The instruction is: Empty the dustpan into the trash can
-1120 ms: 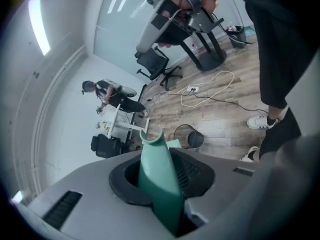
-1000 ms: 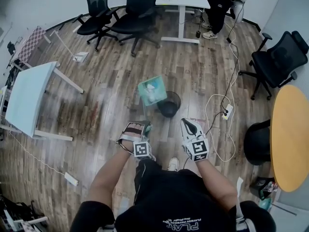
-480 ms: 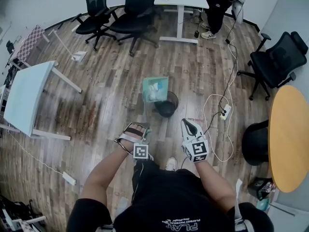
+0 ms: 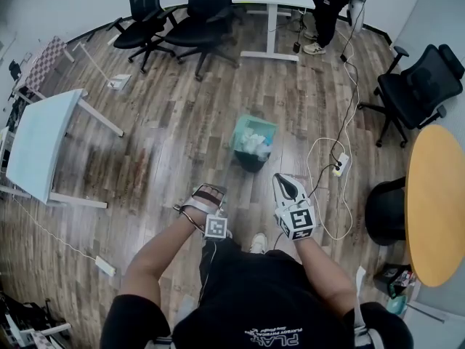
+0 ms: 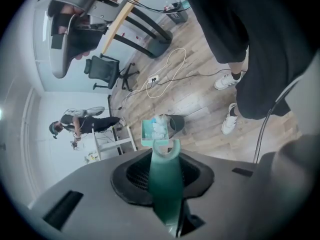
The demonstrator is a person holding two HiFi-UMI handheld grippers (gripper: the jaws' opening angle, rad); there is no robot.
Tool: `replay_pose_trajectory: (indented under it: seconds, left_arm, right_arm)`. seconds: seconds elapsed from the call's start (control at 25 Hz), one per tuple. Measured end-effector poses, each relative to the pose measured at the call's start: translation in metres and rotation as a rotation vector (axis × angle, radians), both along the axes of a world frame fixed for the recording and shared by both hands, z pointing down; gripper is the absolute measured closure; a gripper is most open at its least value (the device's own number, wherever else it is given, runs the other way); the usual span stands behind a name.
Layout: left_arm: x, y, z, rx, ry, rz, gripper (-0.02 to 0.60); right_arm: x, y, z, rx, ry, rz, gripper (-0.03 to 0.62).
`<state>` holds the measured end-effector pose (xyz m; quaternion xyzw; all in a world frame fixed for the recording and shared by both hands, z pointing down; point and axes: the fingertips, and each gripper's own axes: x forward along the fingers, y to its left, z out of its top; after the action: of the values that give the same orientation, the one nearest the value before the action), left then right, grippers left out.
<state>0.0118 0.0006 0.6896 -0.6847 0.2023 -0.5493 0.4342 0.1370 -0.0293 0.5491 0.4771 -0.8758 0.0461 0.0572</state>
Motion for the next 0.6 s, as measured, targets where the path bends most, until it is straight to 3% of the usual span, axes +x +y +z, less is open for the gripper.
replay_pose_trajectory:
  seconds: [0.04,0.2,0.4,0.6]
  left_arm:
    - [0.0,0.003,0.002,-0.005,-0.012,0.007,0.482]
    - [-0.031,0.026,0.033,-0.088,-0.386,0.072,0.482]
    - [-0.022,0.054,0.051,-0.1,-0.517,0.203,0.48]
    - [-0.006,0.086,0.082,-0.103,-0.657,0.388,0.474]
  right_arm:
    - [-0.001,0.0,0.0,0.0,-0.001,-0.001,0.57]
    - [-0.002,0.002,0.001,-0.006,0.0,-0.009,0.571]
    - [-0.006,0.009,0.004,-0.006,-0.001,-0.015,0.571]
    - [-0.007,0.013,0.005,-0.011,-0.003,-0.021,0.57]
